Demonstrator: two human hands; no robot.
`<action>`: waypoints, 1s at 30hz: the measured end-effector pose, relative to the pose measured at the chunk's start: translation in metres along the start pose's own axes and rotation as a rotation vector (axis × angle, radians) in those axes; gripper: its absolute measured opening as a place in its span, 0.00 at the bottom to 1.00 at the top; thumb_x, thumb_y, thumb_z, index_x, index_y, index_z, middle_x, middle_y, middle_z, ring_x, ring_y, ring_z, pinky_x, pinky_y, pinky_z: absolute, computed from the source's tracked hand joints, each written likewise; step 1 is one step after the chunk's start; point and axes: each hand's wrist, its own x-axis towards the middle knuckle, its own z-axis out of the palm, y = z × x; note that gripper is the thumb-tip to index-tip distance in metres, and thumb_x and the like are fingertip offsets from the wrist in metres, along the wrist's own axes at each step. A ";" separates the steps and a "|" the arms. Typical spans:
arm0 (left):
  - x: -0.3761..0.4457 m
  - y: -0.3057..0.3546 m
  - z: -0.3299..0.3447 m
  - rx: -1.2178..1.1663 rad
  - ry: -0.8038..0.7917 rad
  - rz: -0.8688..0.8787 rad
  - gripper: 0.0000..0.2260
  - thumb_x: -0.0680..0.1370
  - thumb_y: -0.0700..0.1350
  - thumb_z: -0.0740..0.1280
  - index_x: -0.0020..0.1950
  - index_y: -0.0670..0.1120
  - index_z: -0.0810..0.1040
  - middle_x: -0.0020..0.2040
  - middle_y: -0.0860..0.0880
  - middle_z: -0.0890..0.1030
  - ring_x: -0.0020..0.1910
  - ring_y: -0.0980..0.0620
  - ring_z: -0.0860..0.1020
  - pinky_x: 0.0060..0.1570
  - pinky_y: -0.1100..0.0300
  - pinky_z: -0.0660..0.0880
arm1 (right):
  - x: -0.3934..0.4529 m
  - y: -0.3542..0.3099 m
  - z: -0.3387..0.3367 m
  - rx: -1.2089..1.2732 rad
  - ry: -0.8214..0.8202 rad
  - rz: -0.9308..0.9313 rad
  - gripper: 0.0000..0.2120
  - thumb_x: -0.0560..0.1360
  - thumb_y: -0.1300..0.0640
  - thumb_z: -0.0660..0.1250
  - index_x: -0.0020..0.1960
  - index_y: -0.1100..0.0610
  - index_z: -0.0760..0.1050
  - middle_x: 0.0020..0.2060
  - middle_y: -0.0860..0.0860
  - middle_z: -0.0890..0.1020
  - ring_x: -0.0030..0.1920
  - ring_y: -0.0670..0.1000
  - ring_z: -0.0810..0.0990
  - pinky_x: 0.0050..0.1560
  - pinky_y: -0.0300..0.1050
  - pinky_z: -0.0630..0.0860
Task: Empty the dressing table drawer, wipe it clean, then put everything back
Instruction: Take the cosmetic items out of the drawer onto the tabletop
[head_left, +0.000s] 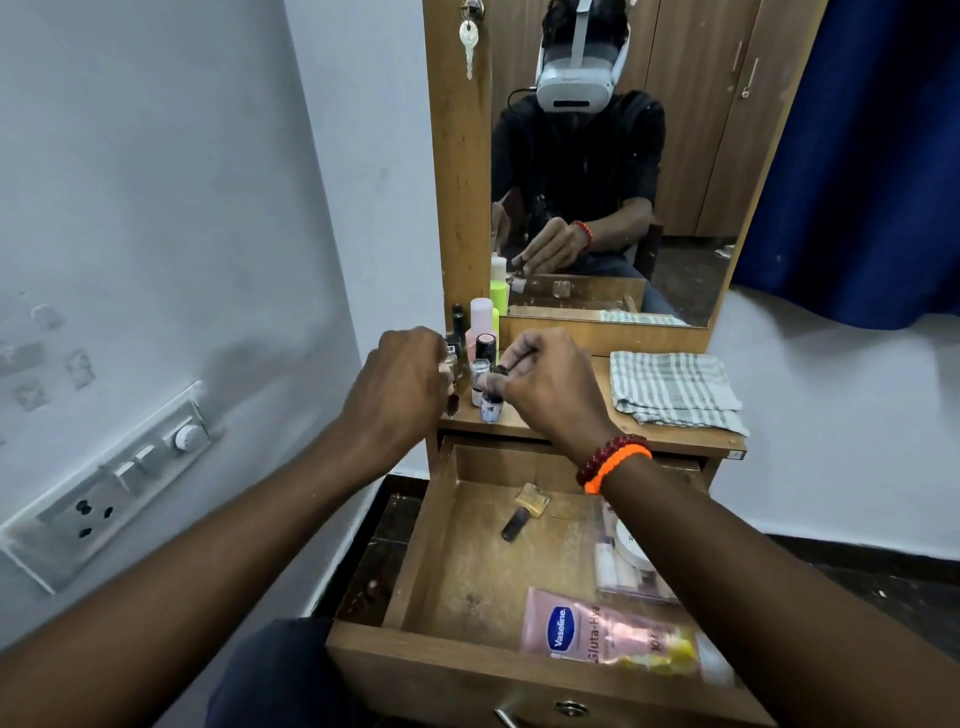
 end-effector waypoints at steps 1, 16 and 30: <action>0.005 -0.003 0.002 0.011 0.005 -0.005 0.04 0.76 0.38 0.71 0.50 0.42 0.83 0.43 0.44 0.83 0.38 0.46 0.81 0.39 0.46 0.82 | 0.003 -0.002 0.003 -0.019 0.004 -0.003 0.13 0.68 0.56 0.83 0.39 0.56 0.79 0.33 0.51 0.84 0.34 0.46 0.83 0.32 0.37 0.76; 0.027 -0.016 0.032 0.023 0.058 -0.036 0.03 0.77 0.41 0.69 0.46 0.42 0.80 0.41 0.44 0.81 0.35 0.46 0.79 0.36 0.49 0.80 | 0.021 0.009 0.036 -0.089 0.077 0.023 0.16 0.70 0.53 0.82 0.36 0.53 0.74 0.40 0.56 0.82 0.45 0.53 0.84 0.39 0.47 0.83; 0.023 -0.019 0.035 -0.028 0.066 -0.050 0.05 0.77 0.42 0.70 0.49 0.41 0.82 0.45 0.43 0.82 0.39 0.46 0.78 0.37 0.52 0.78 | 0.016 0.009 0.036 -0.086 0.037 0.023 0.17 0.68 0.53 0.83 0.36 0.52 0.73 0.38 0.54 0.82 0.42 0.52 0.83 0.34 0.42 0.77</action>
